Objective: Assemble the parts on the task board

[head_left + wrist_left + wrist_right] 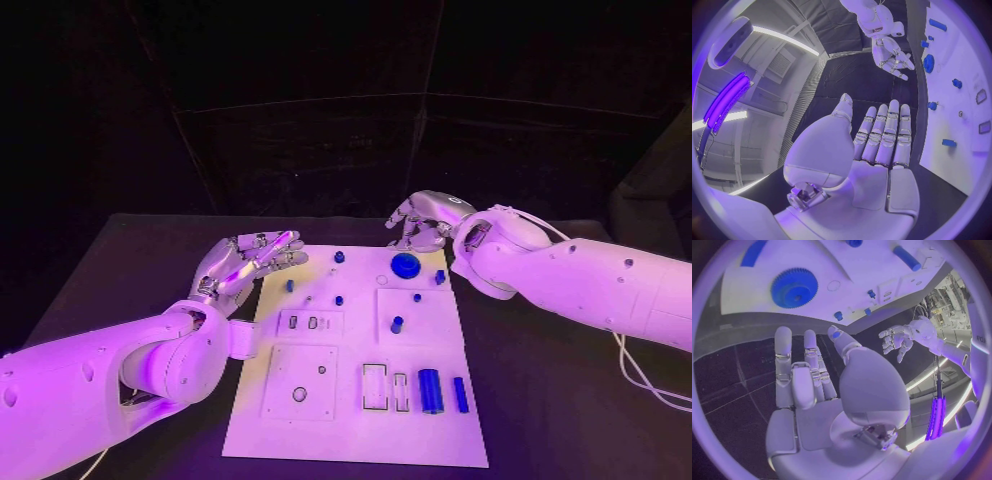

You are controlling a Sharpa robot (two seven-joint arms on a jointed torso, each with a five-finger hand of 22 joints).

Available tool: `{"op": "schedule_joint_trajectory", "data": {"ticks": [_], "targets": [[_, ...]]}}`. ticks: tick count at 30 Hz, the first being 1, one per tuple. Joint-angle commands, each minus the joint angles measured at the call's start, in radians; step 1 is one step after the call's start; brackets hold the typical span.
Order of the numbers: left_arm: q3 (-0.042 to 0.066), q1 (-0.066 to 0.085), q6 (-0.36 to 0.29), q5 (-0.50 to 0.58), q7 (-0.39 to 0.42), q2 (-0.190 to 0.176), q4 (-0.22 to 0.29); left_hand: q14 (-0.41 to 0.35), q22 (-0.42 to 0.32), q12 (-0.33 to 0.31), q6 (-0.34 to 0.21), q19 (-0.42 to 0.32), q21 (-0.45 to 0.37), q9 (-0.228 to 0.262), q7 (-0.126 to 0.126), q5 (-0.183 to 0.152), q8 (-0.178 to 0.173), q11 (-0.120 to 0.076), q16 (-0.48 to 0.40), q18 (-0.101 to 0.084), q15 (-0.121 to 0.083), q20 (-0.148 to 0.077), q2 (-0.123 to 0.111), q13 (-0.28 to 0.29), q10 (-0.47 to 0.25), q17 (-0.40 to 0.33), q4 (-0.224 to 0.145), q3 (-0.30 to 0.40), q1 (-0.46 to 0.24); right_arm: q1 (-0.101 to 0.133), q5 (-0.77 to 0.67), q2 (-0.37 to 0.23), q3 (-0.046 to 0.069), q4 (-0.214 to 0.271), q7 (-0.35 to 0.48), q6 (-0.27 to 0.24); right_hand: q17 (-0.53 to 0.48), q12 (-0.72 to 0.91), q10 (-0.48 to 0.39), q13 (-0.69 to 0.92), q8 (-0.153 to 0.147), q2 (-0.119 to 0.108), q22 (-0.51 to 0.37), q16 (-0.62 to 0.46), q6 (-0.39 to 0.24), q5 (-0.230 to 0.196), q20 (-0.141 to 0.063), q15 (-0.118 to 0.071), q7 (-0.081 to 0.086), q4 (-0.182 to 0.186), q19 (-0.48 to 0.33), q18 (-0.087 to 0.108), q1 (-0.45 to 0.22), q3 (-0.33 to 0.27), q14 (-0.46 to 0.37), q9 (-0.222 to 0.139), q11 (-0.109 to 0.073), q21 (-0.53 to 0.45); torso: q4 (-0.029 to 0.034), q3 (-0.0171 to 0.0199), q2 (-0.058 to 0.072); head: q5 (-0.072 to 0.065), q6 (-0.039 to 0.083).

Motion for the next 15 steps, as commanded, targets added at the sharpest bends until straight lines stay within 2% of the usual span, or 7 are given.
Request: {"op": "schedule_joint_trajectory", "data": {"ticks": [1,3,5,7,8,9,15], "targets": [[0.001,0.002,0.019,-0.003,0.007,-0.001,0.001,0.004,-0.001,-0.007,-0.009,0.008,-0.005,-0.001,0.012,0.001,-0.006,0.002,-0.006,0.005,0.006,0.001,0.009,-0.001,-0.004,-0.002,-0.008,-0.001,0.000,0.002,0.109,-0.031,0.003,0.033,-0.058,0.055,0.049,0.108,0.018,0.094,-0.002,-0.012,-0.004,0.023,-0.026,0.011,-0.013,-0.009,-0.009,0.042,0.010,0.013,0.006,-0.072,0.035,-0.001,-0.008,0.000,-0.0075,0.0044,-0.004,-0.003,0.004],[0.001,0.002,0.019,-0.005,0.008,0.000,0.000,0.004,-0.002,-0.008,-0.010,0.008,-0.006,-0.001,0.012,0.001,-0.007,0.002,-0.007,0.005,0.006,0.001,0.009,-0.001,-0.005,-0.002,-0.010,0.000,0.002,0.002,0.112,-0.054,0.004,0.045,-0.077,0.093,0.100,0.219,-0.027,0.203,0.005,0.000,0.004,0.047,-0.055,0.020,-0.009,-0.009,-0.005,0.088,0.026,0.007,0.036,-0.142,0.042,0.002,-0.006,0.005,-0.0067,0.0035,-0.004,-0.007,0.007],[0.001,0.002,0.020,-0.007,0.008,0.000,-0.001,0.004,-0.003,-0.009,-0.011,0.008,-0.006,-0.001,0.012,0.001,-0.007,0.002,-0.008,0.005,0.006,0.001,0.010,-0.001,-0.006,-0.002,-0.012,0.000,0.004,0.003,0.109,-0.065,0.004,0.048,-0.091,0.122,0.148,0.415,-0.072,0.407,0.020,0.023,0.028,0.068,-0.073,0.025,-0.009,0.001,-0.002,0.157,0.043,0.008,0.081,-0.208,0.047,0.004,0.001,0.018,-0.0051,0.0013,-0.004,-0.012,0.008],[0.001,0.002,0.021,-0.008,0.008,0.001,-0.002,0.004,-0.003,-0.009,-0.011,0.008,-0.007,-0.001,0.012,0.001,-0.007,0.002,-0.008,0.005,0.006,0.001,0.010,-0.001,-0.006,-0.002,-0.012,0.000,0.004,0.003,0.101,-0.072,0.004,0.048,-0.105,0.152,0.179,0.535,-0.071,0.539,0.029,0.012,0.047,0.080,-0.081,0.022,-0.005,0.001,0.003,0.184,0.053,0.004,0.104,-0.235,0.051,0.005,0.004,0.028,-0.0057,0.0021,-0.004,-0.012,0.007],[0.001,0.002,0.021,-0.008,0.008,0.001,-0.003,0.004,-0.003,-0.009,-0.011,0.008,-0.007,-0.001,0.012,0.001,-0.007,0.002,-0.008,0.005,0.006,0.001,0.010,-0.001,-0.006,-0.002,-0.012,0.000,0.004,0.003,0.096,-0.073,0.004,0.046,-0.110,0.163,0.193,0.590,-0.070,0.598,0.035,0.014,0.055,0.086,-0.084,0.023,-0.004,0.002,0.004,0.201,0.057,0.002,0.118,-0.245,0.053,0.005,0.007,0.033,-0.0059,0.0023,-0.004,-0.013,0.006],[0.001,0.002,0.022,-0.008,0.008,0.002,-0.003,0.004,-0.003,-0.009,-0.011,0.008,-0.007,-0.001,0.012,0.001,-0.007,0.002,-0.008,0.005,0.006,0.001,0.010,-0.001,-0.006,-0.002,-0.012,0.000,0.004,0.003,0.092,-0.073,0.004,0.044,-0.114,0.174,0.206,0.633,-0.071,0.647,0.040,0.012,0.062,0.091,-0.087,0.022,-0.004,0.006,0.004,0.216,0.060,0.004,0.130,-0.254,0.055,0.005,0.009,0.038,-0.0046,0.0016,-0.003,-0.015,0.007],[0.001,0.002,0.024,-0.009,0.006,0.003,-0.005,0.004,-0.003,-0.009,-0.011,0.008,-0.007,-0.001,0.012,0.001,-0.007,0.002,-0.008,0.005,0.006,0.001,0.010,-0.001,-0.006,-0.002,-0.012,0.000,0.004,0.002,0.057,-0.052,0.004,0.019,-0.126,0.209,0.235,0.759,-0.051,0.787,0.058,0.010,0.082,0.102,-0.097,0.019,0.000,0.008,0.009,0.256,0.067,0.000,0.167,-0.275,0.058,0.006,0.011,0.051,-0.0025,0.0011,-0.001,-0.024,0.005]]}}
